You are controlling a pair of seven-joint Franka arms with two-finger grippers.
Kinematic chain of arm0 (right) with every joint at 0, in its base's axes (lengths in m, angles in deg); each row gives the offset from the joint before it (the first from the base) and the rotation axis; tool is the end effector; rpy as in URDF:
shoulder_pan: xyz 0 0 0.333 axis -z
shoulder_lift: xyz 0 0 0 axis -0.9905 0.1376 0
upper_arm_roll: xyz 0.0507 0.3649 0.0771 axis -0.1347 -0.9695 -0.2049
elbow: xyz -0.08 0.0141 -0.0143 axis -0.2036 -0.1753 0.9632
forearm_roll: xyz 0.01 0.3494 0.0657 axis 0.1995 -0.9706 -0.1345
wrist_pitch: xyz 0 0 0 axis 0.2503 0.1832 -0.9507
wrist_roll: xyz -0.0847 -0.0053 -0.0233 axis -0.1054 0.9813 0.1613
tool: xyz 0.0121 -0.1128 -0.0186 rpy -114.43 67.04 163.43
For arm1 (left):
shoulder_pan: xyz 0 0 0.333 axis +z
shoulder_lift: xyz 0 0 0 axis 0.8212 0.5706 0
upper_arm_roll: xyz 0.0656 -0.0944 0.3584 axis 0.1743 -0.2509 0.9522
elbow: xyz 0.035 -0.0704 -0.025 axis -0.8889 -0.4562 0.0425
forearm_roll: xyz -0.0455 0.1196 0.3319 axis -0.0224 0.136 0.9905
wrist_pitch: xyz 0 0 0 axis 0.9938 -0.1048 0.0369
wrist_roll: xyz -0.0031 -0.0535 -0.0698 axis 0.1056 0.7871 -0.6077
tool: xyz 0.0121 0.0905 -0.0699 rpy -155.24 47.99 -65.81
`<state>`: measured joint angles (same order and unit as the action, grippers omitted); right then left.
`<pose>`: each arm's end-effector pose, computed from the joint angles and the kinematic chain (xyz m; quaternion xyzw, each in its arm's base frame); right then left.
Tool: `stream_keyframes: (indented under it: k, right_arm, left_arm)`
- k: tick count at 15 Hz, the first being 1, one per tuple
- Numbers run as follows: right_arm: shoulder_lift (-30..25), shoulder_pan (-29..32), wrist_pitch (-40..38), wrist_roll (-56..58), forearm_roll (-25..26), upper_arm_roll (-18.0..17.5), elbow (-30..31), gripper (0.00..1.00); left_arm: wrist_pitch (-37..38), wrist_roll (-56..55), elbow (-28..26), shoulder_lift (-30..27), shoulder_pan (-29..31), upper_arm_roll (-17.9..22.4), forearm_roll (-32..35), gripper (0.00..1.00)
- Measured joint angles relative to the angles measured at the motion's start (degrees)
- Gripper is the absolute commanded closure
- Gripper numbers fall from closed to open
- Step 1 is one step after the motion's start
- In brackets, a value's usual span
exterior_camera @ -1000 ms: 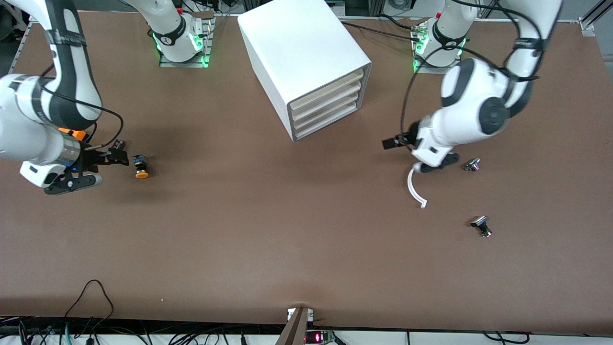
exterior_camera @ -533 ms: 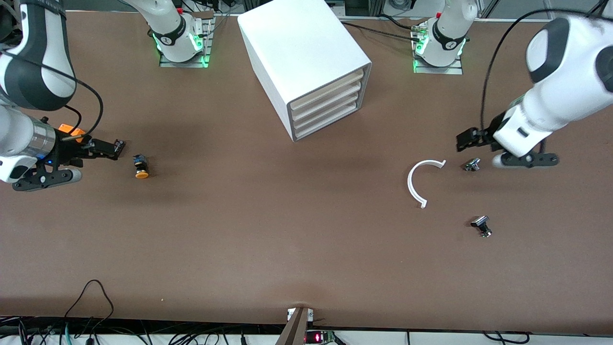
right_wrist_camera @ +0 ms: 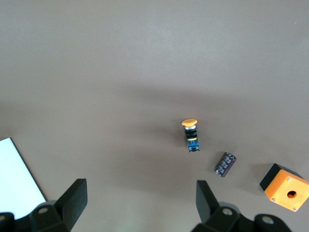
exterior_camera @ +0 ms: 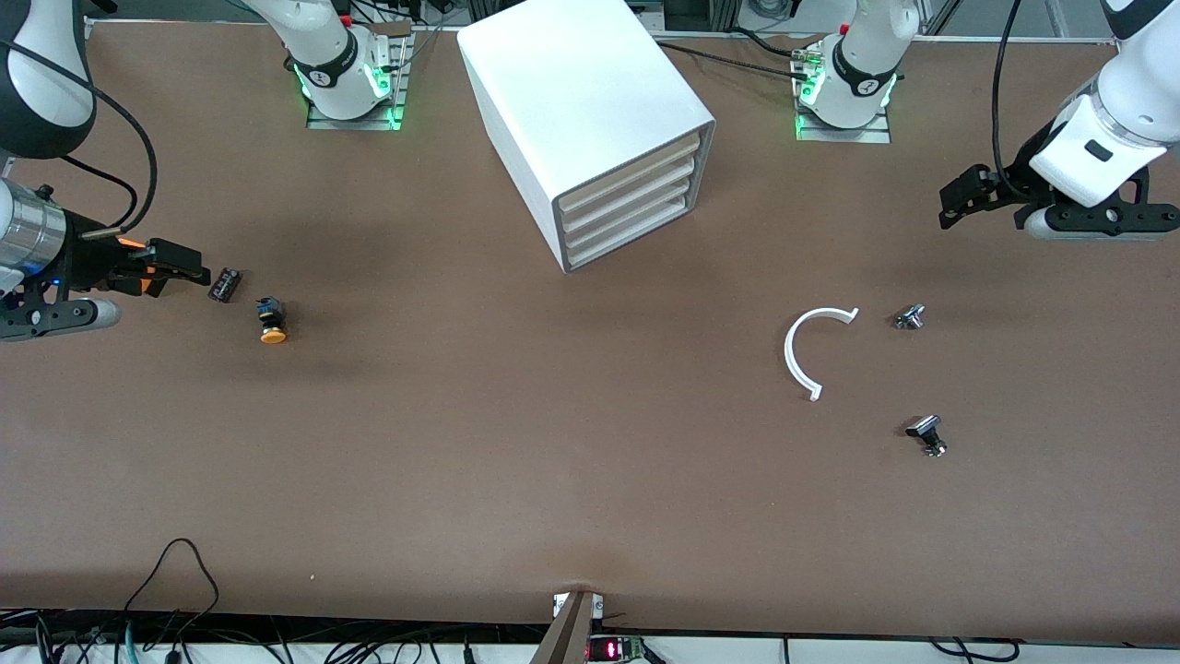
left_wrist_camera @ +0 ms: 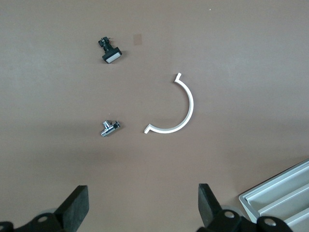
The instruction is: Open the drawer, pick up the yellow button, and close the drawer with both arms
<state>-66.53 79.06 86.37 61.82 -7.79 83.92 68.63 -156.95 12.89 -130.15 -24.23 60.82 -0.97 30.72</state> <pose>0.5832 0.0029 0.5809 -0.9952 -0.0598 0.0655 0.0416 0.4776 -0.0378 0.6281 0.9996 0.0192 -0.0172 0.0140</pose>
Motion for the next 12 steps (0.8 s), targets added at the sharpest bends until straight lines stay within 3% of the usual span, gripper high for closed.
stream_keyframes:
  k: [12]
  right_arm:
    - [0.05,-0.46,-0.06,-1.32,7.15,-1.08,0.00,0.00]
  left_arm:
    - [-0.72,0.16,2.77,2.98,2.44,0.16,0.04,0.00]
